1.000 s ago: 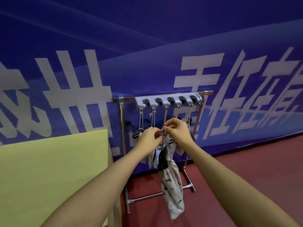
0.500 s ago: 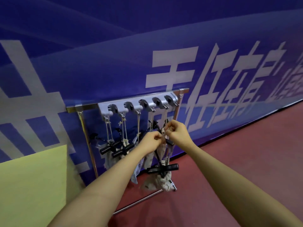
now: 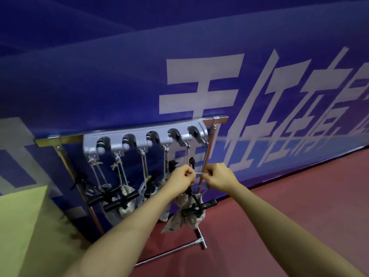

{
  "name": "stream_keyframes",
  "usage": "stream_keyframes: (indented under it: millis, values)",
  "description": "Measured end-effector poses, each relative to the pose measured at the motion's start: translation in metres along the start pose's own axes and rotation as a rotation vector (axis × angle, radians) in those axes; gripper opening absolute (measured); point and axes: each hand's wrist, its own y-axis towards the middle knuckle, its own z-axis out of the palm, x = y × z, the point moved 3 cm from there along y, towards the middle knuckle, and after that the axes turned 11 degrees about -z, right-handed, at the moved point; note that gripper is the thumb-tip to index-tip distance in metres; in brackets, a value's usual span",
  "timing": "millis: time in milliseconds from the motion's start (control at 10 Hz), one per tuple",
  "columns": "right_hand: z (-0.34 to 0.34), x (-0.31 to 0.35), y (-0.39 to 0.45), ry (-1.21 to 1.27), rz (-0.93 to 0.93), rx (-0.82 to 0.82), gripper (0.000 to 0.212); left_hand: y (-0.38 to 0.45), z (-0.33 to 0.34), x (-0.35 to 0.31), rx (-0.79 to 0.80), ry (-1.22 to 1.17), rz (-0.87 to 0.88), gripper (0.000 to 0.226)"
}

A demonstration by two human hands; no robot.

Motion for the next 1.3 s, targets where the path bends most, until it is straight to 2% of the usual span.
stream_keyframes:
  millis: [100,200,400,500,700,800,900,1100,1300]
  values:
    - [-0.025,-0.039,0.03,0.154,-0.002,0.022,0.029,0.028,0.023,-0.025,-0.045,-0.045,-0.038,0.019]
    - [-0.038,-0.055,0.047,0.342,0.003,-0.037,0.026,0.043,0.036,-0.039,-0.128,-0.091,-0.052,0.018]
    - [-0.045,-0.08,0.079,0.575,-0.072,-0.085,0.024,0.075,0.043,-0.053,-0.388,-0.194,-0.121,0.015]
    - [-0.04,-0.087,0.09,0.604,-0.103,-0.112,0.016,0.085,0.041,-0.057,-0.429,-0.2,-0.152,0.013]
    - [-0.035,-0.095,0.116,0.541,-0.155,-0.13,0.015,0.107,0.051,-0.062,-0.594,-0.195,-0.227,0.016]
    - [-0.027,-0.105,0.123,0.478,-0.143,-0.073,0.016,0.115,0.058,-0.056,-0.63,-0.188,-0.279,0.019]
    - [-0.016,-0.109,0.125,0.413,-0.142,0.036,0.022,0.12,0.061,-0.051,-0.586,-0.141,-0.294,0.013]
    - [-0.008,-0.115,0.116,0.395,-0.121,0.074,0.025,0.123,0.059,-0.055,-0.469,-0.068,-0.283,0.011]
    - [-0.009,-0.11,0.108,0.357,-0.085,0.018,0.018,0.11,0.053,-0.053,-0.483,-0.042,-0.3,0.018]
